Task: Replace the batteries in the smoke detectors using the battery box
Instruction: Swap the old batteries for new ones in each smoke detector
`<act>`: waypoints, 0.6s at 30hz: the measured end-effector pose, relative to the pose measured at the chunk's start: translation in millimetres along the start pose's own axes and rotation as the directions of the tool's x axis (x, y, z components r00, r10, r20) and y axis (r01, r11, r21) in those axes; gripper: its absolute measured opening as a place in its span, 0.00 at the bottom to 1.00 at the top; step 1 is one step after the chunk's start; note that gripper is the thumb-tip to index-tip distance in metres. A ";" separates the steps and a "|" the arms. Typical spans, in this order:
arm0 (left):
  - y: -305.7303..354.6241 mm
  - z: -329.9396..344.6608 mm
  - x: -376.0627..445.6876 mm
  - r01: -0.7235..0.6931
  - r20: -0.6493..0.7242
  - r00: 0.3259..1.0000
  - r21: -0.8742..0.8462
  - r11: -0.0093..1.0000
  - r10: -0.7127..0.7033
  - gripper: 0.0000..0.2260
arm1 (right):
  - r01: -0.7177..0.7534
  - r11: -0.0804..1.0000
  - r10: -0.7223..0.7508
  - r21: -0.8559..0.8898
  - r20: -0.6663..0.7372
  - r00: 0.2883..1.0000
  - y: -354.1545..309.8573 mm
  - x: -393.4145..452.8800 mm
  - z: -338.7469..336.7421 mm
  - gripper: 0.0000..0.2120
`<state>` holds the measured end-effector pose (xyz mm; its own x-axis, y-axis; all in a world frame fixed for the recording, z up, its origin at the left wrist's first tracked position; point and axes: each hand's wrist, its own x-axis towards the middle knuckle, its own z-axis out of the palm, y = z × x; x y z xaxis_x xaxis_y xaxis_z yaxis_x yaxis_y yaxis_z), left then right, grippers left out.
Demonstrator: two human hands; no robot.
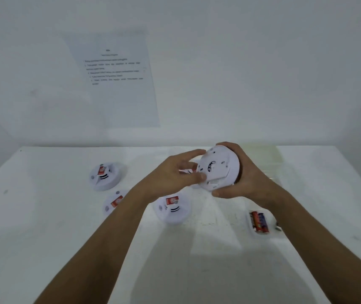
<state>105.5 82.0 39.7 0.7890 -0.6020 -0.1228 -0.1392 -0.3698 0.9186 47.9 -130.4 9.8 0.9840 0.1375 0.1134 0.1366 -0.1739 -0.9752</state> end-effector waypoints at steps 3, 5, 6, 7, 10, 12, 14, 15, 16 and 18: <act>14.7 26.2 -0.6 -0.045 0.043 0.998 -0.123 0.991 0.051 0.27 | 0.024 0.997 -0.026 0.075 0.025 0.999 -0.7 -24.7 -25.1 0.45; 21.1 40.9 0.7 -0.077 0.025 0.996 -0.122 0.990 0.080 0.28 | 0.030 0.999 -0.031 0.042 0.020 0.999 0.6 -37.0 -40.5 0.46; 23.9 48.2 2.2 -0.083 0.013 0.996 -0.104 0.991 0.085 0.29 | 0.031 0.999 -0.031 0.009 0.012 0.999 1.1 -42.5 -47.6 0.47; 26.4 55.1 4.0 -0.085 0.003 0.996 -0.077 0.993 0.085 0.30 | 0.036 0.999 -0.036 -0.027 0.010 0.999 2.0 -47.6 -54.5 0.47; 35.1 73.3 6.2 -0.079 -0.032 0.996 0.033 0.996 0.080 0.30 | 0.045 0.993 -0.041 -0.112 0.031 0.999 4.6 -61.4 -71.2 0.47; 42.1 84.3 5.4 -0.091 -0.038 0.995 0.086 0.992 0.094 0.28 | 0.054 0.983 -0.046 -0.177 0.050 0.998 6.8 -69.1 -78.3 0.49; 49.3 95.2 2.1 -0.109 -0.033 0.993 0.112 0.988 0.113 0.26 | 0.065 0.975 -0.055 -0.214 0.054 0.997 8.9 -76.0 -81.4 0.51; 52.6 99.8 0.1 -0.121 -0.034 0.991 0.136 0.983 0.126 0.25 | 0.080 0.972 -0.071 -0.221 0.047 0.996 10.9 -79.0 -82.2 0.51; 55.9 104.0 -1.9 -0.130 -0.037 0.990 0.174 0.976 0.138 0.24 | 0.100 0.969 -0.094 -0.226 0.035 0.995 13.1 -81.9 -82.7 0.50; 59.3 112.0 -5.1 -0.141 -0.049 0.986 0.244 0.959 0.158 0.23 | 0.140 0.962 -0.140 -0.234 0.016 0.990 17.1 -86.4 -82.9 0.46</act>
<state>26.2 -16.1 52.7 0.7857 -0.6172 0.0422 -0.3912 -0.4428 0.8068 -25.3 -226.2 -0.8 0.9532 0.1761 0.2459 0.2960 -0.3763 -0.8779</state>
